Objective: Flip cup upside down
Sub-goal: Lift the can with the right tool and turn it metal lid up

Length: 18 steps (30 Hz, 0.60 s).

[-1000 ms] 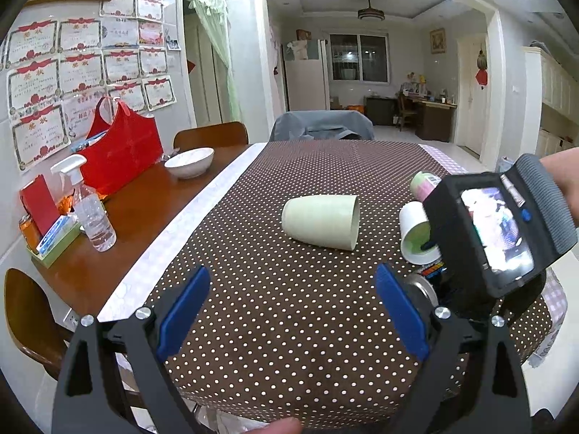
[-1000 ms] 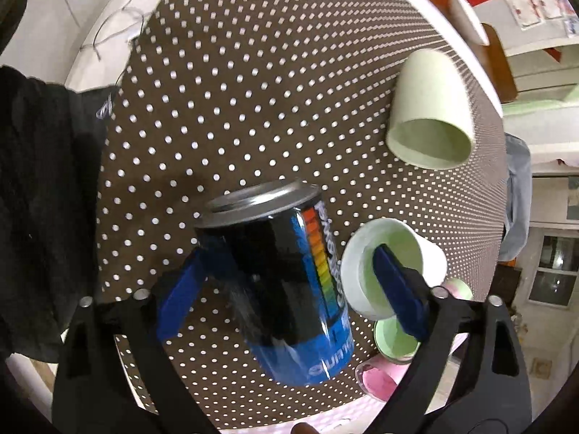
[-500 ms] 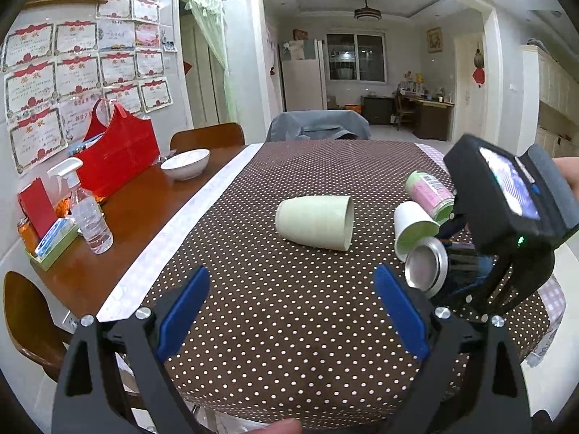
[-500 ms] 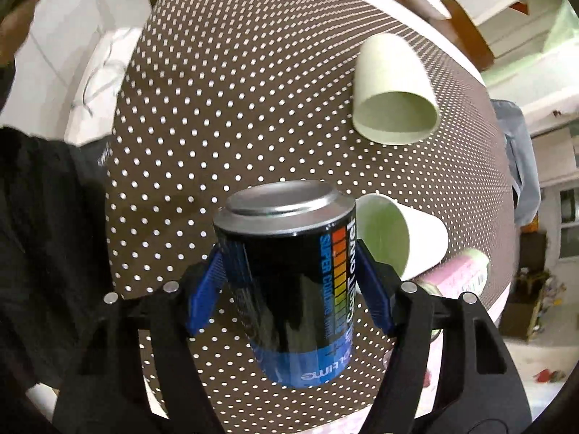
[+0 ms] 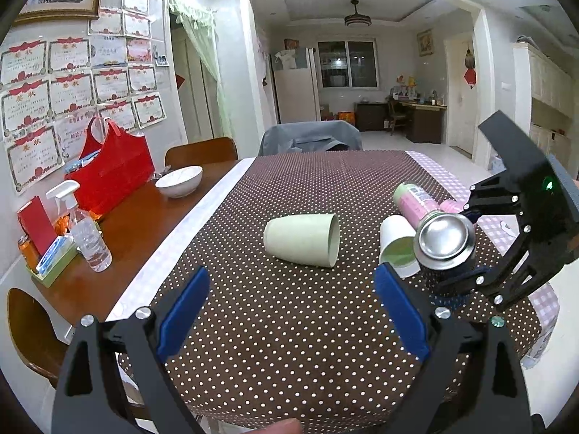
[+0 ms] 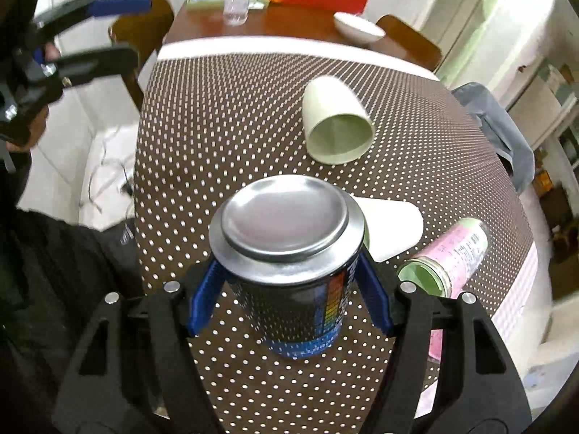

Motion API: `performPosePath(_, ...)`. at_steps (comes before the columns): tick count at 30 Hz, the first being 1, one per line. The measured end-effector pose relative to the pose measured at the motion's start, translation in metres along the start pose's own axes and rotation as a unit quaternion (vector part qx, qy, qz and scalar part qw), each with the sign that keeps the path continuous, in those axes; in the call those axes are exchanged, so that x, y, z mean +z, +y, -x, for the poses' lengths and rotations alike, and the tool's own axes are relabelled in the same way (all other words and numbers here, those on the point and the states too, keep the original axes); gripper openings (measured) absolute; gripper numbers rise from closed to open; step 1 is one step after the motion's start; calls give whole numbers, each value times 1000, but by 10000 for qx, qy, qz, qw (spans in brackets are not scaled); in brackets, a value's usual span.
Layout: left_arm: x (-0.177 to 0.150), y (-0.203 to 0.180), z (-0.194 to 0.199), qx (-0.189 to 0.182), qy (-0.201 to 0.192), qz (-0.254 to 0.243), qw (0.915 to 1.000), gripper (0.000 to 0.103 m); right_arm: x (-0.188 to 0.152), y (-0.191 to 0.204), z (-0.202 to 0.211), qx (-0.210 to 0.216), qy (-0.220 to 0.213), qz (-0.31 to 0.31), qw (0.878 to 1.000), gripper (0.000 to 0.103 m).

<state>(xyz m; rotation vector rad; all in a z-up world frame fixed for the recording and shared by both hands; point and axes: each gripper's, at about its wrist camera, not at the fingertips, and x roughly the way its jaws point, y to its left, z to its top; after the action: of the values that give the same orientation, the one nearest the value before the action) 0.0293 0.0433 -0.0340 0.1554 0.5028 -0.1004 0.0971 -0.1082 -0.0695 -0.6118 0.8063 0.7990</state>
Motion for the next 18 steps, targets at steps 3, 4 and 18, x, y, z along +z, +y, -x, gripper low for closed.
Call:
performPosePath(3, 4, -3, 3, -21, -50, -17, 10000, 91, 0, -5, 12, 50, -301, -246, 9992, 66)
performPosePath(4, 5, -4, 3, -29, -60, -22, 10000, 91, 0, -8, 18, 74, -446, -363, 9983, 67)
performPosePath(18, 15, -10, 11, -95, -176, -13, 9998, 91, -14, -7, 66, 73, -1950, -1636, 9670, 67)
